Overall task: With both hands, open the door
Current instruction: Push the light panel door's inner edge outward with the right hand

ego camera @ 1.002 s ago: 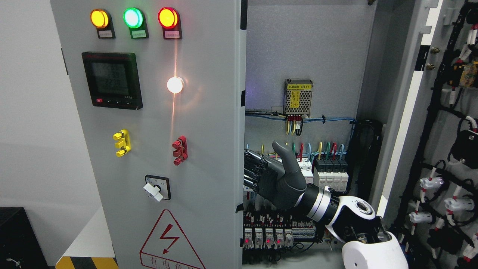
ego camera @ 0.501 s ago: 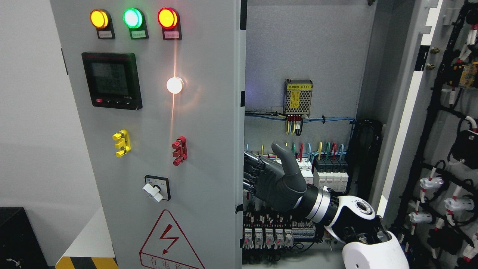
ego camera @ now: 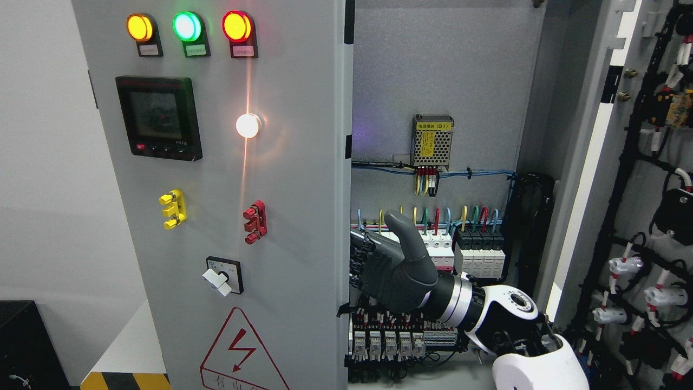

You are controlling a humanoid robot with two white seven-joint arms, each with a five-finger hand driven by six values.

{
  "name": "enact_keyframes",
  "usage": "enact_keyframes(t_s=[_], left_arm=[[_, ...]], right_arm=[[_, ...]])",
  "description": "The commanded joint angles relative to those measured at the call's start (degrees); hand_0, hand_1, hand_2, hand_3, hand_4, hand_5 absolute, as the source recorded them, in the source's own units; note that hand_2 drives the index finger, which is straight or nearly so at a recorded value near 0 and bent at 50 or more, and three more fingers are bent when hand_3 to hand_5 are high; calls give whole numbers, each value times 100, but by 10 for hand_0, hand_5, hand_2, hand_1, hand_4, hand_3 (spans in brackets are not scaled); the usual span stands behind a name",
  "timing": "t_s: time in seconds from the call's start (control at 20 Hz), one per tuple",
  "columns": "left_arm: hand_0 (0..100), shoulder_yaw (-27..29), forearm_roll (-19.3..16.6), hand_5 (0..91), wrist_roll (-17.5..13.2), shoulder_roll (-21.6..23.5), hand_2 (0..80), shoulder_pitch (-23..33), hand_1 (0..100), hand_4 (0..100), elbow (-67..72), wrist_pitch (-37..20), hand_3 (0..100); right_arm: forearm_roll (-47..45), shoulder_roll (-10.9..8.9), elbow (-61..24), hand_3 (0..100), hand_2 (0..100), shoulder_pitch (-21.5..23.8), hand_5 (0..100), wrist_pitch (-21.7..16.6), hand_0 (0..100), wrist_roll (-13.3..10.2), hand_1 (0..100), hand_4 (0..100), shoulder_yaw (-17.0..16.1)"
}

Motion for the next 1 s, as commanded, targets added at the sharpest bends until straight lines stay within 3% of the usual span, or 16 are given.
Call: enact_keyframes(t_s=[0.0, 0.3, 0.95], left_arm=[[0, 0, 0, 0, -3, 0, 0, 115, 0, 0, 35, -1, 0], [0, 0, 0, 0, -3, 0, 0, 115, 0, 0, 35, -1, 0], [0, 0, 0, 0, -3, 0, 0, 115, 0, 0, 35, -1, 0]], right_arm=[[-176, -46, -231, 0, 0, 7, 0, 4, 0, -7, 0, 0, 439], [-396, -55, -529, 0, 0, 33, 0, 583, 0, 1, 0, 0, 509], [-423, -19, -1092, 0, 0, 183, 0, 610, 0, -7, 0, 0, 886]])
